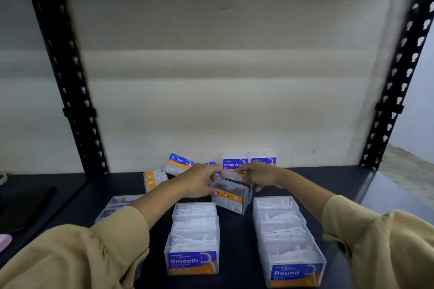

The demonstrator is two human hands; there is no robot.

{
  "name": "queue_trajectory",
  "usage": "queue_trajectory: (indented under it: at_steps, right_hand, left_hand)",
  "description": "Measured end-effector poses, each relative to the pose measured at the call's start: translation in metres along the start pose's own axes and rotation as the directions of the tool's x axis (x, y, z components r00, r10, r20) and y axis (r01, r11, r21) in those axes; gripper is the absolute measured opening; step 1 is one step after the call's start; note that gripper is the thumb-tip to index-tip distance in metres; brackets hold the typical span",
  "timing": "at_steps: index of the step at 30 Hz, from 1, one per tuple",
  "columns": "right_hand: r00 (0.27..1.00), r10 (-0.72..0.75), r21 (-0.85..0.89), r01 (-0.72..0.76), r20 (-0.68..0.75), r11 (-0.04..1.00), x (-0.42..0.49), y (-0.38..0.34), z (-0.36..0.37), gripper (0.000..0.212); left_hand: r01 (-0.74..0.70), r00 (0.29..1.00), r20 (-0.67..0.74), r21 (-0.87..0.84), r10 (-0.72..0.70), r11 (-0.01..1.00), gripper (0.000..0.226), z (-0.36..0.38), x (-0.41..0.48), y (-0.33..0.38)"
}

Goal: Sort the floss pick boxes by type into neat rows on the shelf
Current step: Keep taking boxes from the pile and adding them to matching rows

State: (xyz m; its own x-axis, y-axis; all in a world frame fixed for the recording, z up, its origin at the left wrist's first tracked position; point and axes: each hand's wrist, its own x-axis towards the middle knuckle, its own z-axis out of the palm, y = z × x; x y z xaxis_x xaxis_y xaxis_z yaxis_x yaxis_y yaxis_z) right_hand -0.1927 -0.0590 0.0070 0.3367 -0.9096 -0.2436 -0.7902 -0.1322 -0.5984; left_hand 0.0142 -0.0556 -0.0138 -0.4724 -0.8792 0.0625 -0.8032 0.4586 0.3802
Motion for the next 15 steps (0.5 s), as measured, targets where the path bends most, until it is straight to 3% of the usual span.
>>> queue_trajectory:
  at_steps: [4,11,15]
  right_hand:
    - [0.997,0.044,0.005,-0.043,-0.064,0.999,0.001,0.009,-0.004,0.035]
    - [0.986,0.131,0.025,-0.130,-0.098,0.991,-0.001,0.025,-0.011,0.034]
    - [0.974,0.186,0.011,-0.186,-0.133,0.982,0.001,0.034,-0.011,0.031]
  left_hand:
    - [-0.004,0.999,0.032,-0.035,0.005,0.999,0.035,-0.005,-0.004,0.002]
    - [-0.033,0.999,0.004,0.114,0.033,0.993,0.041,-0.013,-0.011,-0.015]
    - [-0.015,0.998,0.057,0.093,0.010,0.996,0.040,-0.017,-0.018,-0.021]
